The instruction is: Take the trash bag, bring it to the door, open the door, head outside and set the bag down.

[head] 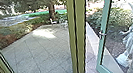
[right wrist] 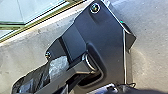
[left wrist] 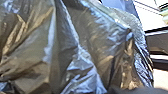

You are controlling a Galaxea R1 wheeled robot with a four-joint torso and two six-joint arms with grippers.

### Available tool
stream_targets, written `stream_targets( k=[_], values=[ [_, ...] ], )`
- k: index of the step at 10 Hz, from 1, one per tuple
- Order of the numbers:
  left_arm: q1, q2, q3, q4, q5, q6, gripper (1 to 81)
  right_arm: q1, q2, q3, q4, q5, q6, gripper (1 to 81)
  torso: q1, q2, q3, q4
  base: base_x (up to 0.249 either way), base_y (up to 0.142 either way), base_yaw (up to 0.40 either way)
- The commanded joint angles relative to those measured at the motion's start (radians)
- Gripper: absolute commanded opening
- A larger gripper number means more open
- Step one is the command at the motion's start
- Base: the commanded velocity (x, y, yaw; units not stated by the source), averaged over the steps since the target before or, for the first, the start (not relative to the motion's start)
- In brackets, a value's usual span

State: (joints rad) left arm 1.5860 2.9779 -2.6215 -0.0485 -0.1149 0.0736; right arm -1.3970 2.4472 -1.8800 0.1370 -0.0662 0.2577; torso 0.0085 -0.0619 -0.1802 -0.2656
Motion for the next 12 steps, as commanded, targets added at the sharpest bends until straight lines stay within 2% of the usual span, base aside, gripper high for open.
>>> stream_targets(
  k=[1, 5, 6, 7, 8, 9, 10, 11, 12],
  values=[
    [-0.033, 0.006, 0.008, 0.015, 0.058, 0.003, 1.0, -0.003, 0.095, -0.124, -0.065, -0.024, -0.006, 81.1, 0.000, 0.000, 0.000, 0.000, 0.000, 0.000, 0.000],
    [-0.047, 0.007, -0.011, 0.015, 0.060, 0.003, 1.0, -0.035, 0.253, -0.341, -0.085, 0.000, -0.006, 81.1, 0.000, 0.000, 0.000, 0.000, 0.000, 0.000, 0.000],
    [-0.050, 0.007, -0.011, 0.015, 0.060, 0.003, 1.0, -0.031, 0.270, -0.362, -0.079, -0.001, -0.006, 81.1, 0.000, 0.000, 0.000, 0.069, 0.000, 0.000, 0.000],
    [-0.050, 0.007, -0.011, 0.016, 0.060, 0.003, 1.0, -0.031, 0.284, -0.370, -0.080, -0.001, -0.006, 81.1, 0.000, 0.000, 0.000, 0.096, 0.000, 0.000, 0.000],
    [-0.050, 0.007, -0.011, 0.016, 0.060, 0.003, 1.0, -0.030, 0.295, -0.370, -0.083, -0.001, -0.003, 81.1, 0.000, 0.000, 0.000, 0.111, 0.000, 0.000, 0.000],
    [-0.050, 0.006, -0.011, 0.016, 0.060, 0.003, 1.0, -0.030, 0.305, -0.370, -0.088, -0.001, -0.005, 81.1, 0.000, 0.000, 0.000, 0.141, 0.000, 0.000, 0.000],
    [-0.050, 0.006, -0.011, 0.015, 0.060, 0.003, 1.0, -0.029, 0.310, -0.370, -0.088, -0.001, -0.005, 81.1, 0.000, 0.000, 0.000, 0.080, 0.000, 0.000, 0.000],
    [-0.050, 0.007, -0.011, 0.016, 0.060, 0.003, 1.0, -0.034, 0.315, -0.378, -0.083, -0.001, -0.003, 81.1, 0.000, 0.000, 0.000, 0.113, 0.000, 0.000, 0.000],
    [-0.050, 0.007, -0.014, 0.015, 0.060, 0.003, 1.0, -0.040, 0.327, -0.396, -0.086, -0.001, -0.003, 81.1, 0.000, 0.000, 0.000, 0.136, 0.000, 0.000, 0.000]
  ],
)
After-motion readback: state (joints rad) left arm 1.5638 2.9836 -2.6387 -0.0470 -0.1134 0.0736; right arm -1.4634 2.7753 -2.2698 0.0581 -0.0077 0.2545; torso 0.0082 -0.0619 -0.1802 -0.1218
